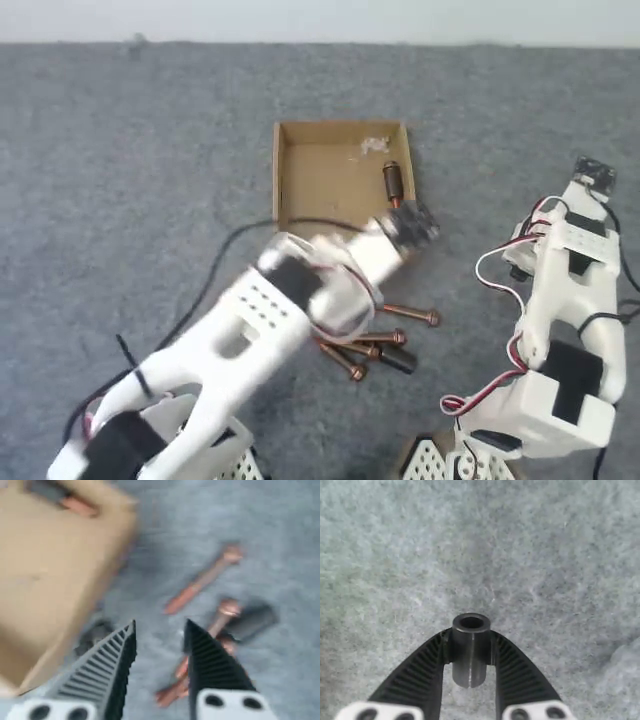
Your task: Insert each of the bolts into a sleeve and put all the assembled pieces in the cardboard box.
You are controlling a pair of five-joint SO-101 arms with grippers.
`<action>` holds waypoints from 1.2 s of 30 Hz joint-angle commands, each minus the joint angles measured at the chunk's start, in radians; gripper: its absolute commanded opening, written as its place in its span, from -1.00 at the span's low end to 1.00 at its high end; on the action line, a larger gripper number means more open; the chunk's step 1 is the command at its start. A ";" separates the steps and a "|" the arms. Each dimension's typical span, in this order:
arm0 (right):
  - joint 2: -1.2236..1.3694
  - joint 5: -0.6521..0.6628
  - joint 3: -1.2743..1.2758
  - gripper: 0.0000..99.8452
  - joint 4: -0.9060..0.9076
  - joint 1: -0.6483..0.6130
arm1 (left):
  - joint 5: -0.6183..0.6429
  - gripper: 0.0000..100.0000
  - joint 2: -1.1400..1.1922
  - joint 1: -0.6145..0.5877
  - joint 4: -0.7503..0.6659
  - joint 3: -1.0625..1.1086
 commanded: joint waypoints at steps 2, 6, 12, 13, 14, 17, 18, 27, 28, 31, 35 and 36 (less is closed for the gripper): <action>-0.062 -0.005 -0.006 -0.99 -0.010 0.012 | -0.064 -0.64 -0.048 0.097 -0.114 0.076; -0.062 -0.003 -0.006 -0.99 -0.010 0.010 | -0.147 -0.64 -0.043 0.094 -0.180 0.091; -0.062 -0.003 0.002 -0.99 -0.016 0.007 | -0.189 -0.64 0.161 0.092 -0.276 -0.012; -0.062 -0.003 -0.002 -0.99 -0.018 0.008 | -0.189 -0.64 0.218 0.087 -0.281 -0.042; -0.062 -0.003 -0.002 -0.99 -0.018 0.008 | -0.189 -0.64 0.272 0.084 -0.279 -0.074; -0.062 -0.003 -0.002 -0.99 -0.028 0.008 | -0.190 -0.64 0.396 0.092 -0.244 -0.168; -0.062 -0.003 -0.002 -0.99 -0.031 0.008 | -0.190 -0.64 0.422 0.094 -0.226 -0.199; -0.064 -0.003 -0.002 -0.99 -0.031 0.008 | -0.190 -0.64 0.468 0.114 -0.207 -0.262; -0.064 -0.005 -0.002 -0.99 -0.031 0.010 | -0.190 -0.64 0.471 0.124 -0.204 -0.262; -0.064 -0.005 -0.002 -0.99 -0.031 0.010 | -0.190 -0.64 0.473 0.160 -0.192 -0.255; -0.064 -0.005 -0.002 -0.99 -0.031 0.010 | -0.190 -0.64 0.474 0.169 -0.178 -0.260; -0.064 -0.005 -0.002 -0.99 -0.031 0.010 | -0.192 -0.64 0.474 0.169 -0.180 -0.260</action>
